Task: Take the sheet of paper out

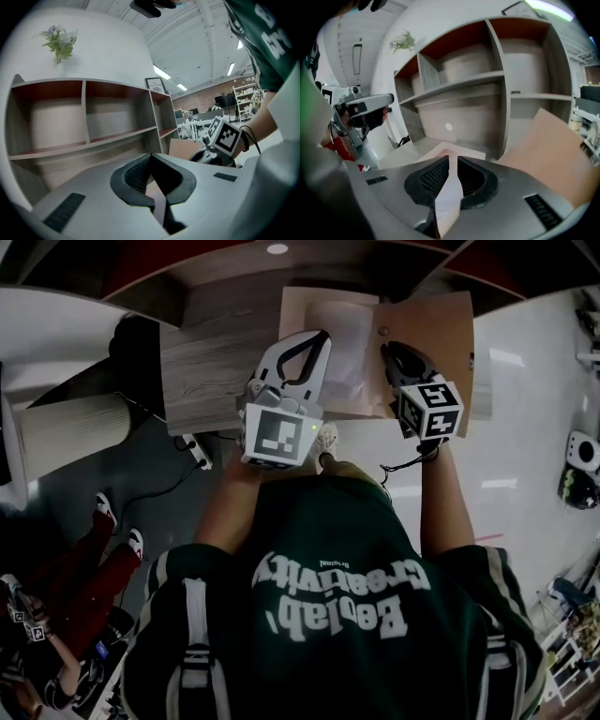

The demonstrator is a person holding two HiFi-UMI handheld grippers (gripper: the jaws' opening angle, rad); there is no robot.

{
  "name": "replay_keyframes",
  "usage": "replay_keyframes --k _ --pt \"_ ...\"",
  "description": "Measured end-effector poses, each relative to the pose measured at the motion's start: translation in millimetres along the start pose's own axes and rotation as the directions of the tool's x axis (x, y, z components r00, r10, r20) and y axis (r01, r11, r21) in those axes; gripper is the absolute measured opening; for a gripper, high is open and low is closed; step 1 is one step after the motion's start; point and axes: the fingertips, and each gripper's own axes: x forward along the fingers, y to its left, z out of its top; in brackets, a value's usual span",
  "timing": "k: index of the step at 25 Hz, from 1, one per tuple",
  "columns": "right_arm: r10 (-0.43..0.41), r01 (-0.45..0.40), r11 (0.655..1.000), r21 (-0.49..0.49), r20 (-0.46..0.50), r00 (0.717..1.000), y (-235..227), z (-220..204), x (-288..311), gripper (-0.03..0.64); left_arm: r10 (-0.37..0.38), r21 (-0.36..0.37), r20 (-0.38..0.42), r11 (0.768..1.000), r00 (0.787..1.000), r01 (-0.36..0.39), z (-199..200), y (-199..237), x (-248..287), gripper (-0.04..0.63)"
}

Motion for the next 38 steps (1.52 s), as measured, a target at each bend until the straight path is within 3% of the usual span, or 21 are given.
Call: replay_keyframes --k 2,3,4,13,19,25,29,34,38 --pt "0.027 -0.023 0.998 0.054 -0.072 0.997 -6.5 -29.1 13.6 0.068 -0.011 -0.008 -0.010 1.000 1.000 0.011 -6.2 -0.3 7.3 0.018" --pt "0.043 -0.036 0.996 0.081 -0.098 0.994 -8.1 -40.3 18.9 0.148 -0.015 -0.012 -0.013 1.000 1.000 0.015 -8.9 -0.1 11.2 0.018" --pt "0.061 -0.049 0.993 0.106 -0.119 0.991 -8.3 -50.1 23.3 0.160 -0.018 -0.016 -0.015 1.000 1.000 0.018 -11.4 0.0 14.8 0.018" --pt "0.129 -0.046 0.946 0.320 -0.245 0.961 -6.4 -113.5 50.0 0.158 -0.037 -0.029 -0.033 0.999 0.999 0.036 -25.8 1.9 29.2 0.018" --pt "0.141 -0.012 0.932 0.362 -0.332 0.933 -6.5 -142.8 62.1 0.158 -0.026 -0.046 -0.022 0.999 0.999 0.025 -33.5 9.0 29.8 0.018" --pt "0.198 0.003 0.877 0.480 -0.369 0.908 -1.8 -162.4 68.5 0.160 -0.001 -0.080 -0.038 0.997 0.999 -0.002 -44.7 13.9 29.2 0.018" --pt "0.210 0.018 0.860 0.510 -0.384 0.899 -3.0 -173.2 74.1 0.160 0.002 -0.095 -0.050 0.995 0.999 -0.007 -52.5 14.5 26.2 0.018" --pt "0.324 -0.004 0.777 0.630 -0.394 0.860 14.1 -190.7 82.0 0.150 0.001 -0.099 -0.061 0.995 0.998 -0.008 -61.5 18.5 24.6 0.018" --pt "0.424 -0.064 0.661 0.748 -0.302 0.854 22.6 -183.9 88.2 0.150 -0.002 -0.091 -0.067 0.996 0.998 -0.005 -63.1 16.7 24.9 0.018"
